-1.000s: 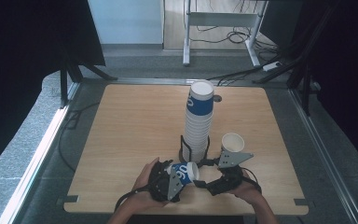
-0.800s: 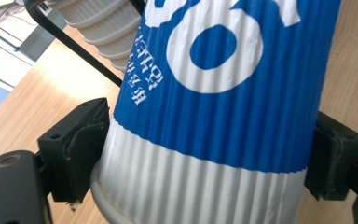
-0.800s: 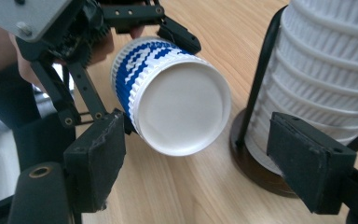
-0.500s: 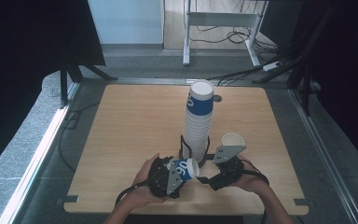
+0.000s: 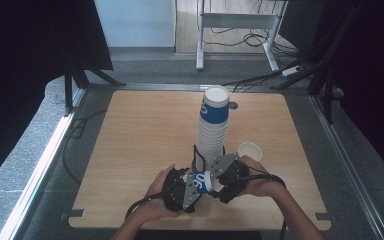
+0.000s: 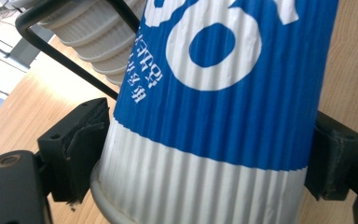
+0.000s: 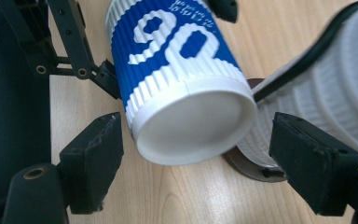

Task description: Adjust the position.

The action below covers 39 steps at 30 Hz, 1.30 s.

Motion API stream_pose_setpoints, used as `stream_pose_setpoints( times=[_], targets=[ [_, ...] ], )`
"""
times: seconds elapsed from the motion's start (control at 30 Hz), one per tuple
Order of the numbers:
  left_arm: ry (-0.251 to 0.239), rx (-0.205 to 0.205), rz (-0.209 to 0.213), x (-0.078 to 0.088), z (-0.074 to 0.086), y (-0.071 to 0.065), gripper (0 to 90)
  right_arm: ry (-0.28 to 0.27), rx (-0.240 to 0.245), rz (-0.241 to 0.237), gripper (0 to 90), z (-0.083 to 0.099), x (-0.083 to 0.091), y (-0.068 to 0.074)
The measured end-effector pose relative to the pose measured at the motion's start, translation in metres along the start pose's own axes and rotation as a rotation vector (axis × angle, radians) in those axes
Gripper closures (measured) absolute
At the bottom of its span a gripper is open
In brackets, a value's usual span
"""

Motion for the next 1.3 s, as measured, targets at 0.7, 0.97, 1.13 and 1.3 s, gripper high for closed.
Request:
stream_pose_setpoints(
  times=[0.7,0.97,1.13,1.3],
  targets=[
    [0.034,-0.088,-0.008,-0.008,-0.003,-0.012,13.2,0.18,0.094,-0.108,26.0,-0.004,-0.031,0.006],
    [0.044,-0.073,-0.01,-0.009,-0.003,-0.009,7.4,0.139,0.101,-0.094,27.6,-0.002,-0.029,0.004],
    [0.02,-0.034,-0.014,-0.001,-0.002,-0.001,0.3,0.061,0.059,-0.054,27.7,0.002,-0.019,0.0],
    [-0.007,0.012,-0.02,0.008,0.002,0.005,0.0,-0.051,0.009,0.004,27.7,0.008,-0.004,0.002]
  ],
)
Point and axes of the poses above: each handheld gripper's, and its own axes: x roughly backward along the jaws, z roughly out of its underside, y roughly to its left, the point moved 6 cm from there along -x, roughly forward along the jaws, and after that the axes turned 5 degrees about x, right-handed, at the moved point
